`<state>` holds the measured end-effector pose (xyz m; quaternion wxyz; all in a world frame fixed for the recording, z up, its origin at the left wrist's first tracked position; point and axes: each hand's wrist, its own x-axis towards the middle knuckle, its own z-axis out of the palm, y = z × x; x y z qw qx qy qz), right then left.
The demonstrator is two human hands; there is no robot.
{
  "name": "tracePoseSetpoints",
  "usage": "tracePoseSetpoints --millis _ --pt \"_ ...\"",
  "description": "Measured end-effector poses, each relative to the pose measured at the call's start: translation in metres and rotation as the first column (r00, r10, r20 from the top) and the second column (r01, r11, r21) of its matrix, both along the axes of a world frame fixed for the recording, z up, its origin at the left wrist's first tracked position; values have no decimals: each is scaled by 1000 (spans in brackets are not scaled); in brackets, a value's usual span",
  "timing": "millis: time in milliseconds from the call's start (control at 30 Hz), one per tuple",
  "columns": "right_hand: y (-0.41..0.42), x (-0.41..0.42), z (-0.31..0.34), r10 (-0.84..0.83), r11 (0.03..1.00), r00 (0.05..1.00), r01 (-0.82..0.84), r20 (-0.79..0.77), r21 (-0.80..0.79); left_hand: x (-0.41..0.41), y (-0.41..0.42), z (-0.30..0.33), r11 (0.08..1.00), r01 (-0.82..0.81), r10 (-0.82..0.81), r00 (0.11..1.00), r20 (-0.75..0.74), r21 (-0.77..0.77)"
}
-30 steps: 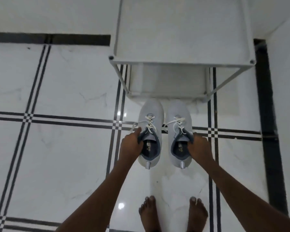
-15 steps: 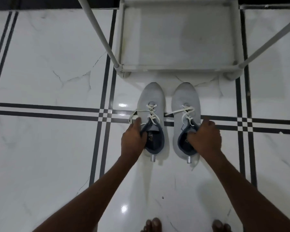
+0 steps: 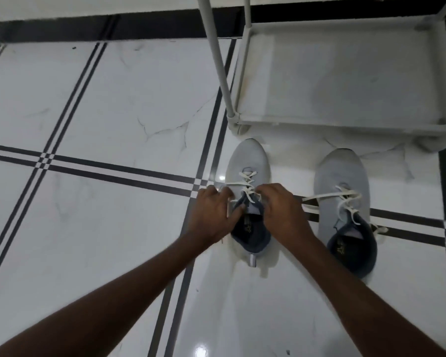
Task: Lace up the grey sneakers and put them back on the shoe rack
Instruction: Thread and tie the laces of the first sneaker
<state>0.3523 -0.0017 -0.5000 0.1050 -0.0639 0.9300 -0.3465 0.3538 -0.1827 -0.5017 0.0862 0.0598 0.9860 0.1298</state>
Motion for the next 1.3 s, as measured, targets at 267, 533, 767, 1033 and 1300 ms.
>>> tracePoseSetpoints --millis 267,533,767,1033,1300 --pt "8 -20 10 180 957 975 -144 -127 254 -80 -10 72 984 106 -161 865 474 141" --pt "1 -25 21 258 956 964 -247 -55 156 -85 -1 100 998 32 12 721 692 -50" --pt "17 -28 11 209 918 976 -174 -64 356 -61 -15 85 972 59 128 683 719 -229" --pt "-10 -19 17 273 892 961 -273 53 360 -66 -27 105 988 102 -18 818 575 -114" --pt "8 -29 47 -106 884 877 -133 469 448 -67 -51 99 979 0 137 735 665 -203"
